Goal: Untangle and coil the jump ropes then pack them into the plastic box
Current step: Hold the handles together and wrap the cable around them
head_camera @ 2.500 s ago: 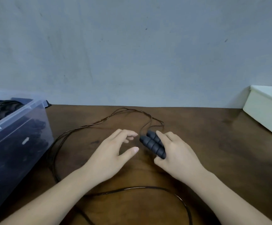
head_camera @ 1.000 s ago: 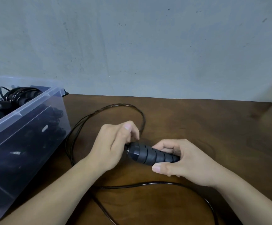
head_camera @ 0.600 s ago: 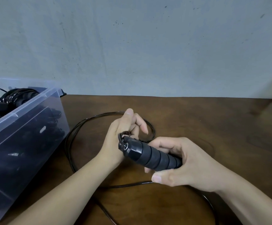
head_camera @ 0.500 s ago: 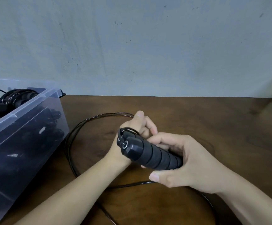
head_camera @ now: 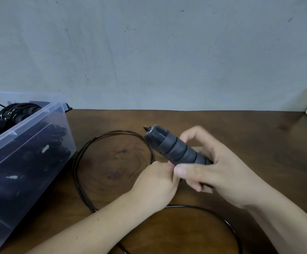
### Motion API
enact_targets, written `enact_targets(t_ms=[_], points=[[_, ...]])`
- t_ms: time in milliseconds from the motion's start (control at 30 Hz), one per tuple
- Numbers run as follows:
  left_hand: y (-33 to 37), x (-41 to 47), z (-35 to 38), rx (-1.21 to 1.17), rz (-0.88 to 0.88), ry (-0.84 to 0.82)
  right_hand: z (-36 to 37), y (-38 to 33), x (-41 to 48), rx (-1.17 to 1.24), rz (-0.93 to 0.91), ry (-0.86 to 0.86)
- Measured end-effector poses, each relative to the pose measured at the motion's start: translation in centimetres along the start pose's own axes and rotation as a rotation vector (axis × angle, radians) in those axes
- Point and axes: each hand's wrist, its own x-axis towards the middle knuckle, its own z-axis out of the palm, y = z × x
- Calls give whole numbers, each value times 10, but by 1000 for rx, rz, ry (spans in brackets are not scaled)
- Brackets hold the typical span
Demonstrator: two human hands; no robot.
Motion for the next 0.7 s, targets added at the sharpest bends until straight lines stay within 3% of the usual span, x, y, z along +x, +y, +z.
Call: enact_targets(t_ms=[67,133,367,500,700], points=[[-4,0,1,122,73,78,-1,1,2,166,-3,68],[-9,-3,1,67,148,116,-8,3,4,262,-15,154],[-9,-15,-1,285,315,96,-33,17,12,-67,28,533],[-12,-16,-19,273,397,87,-43,31,11,-336,62,448],[-28,-11,-59,206,388,223,-31,45,15,-338,132,169]])
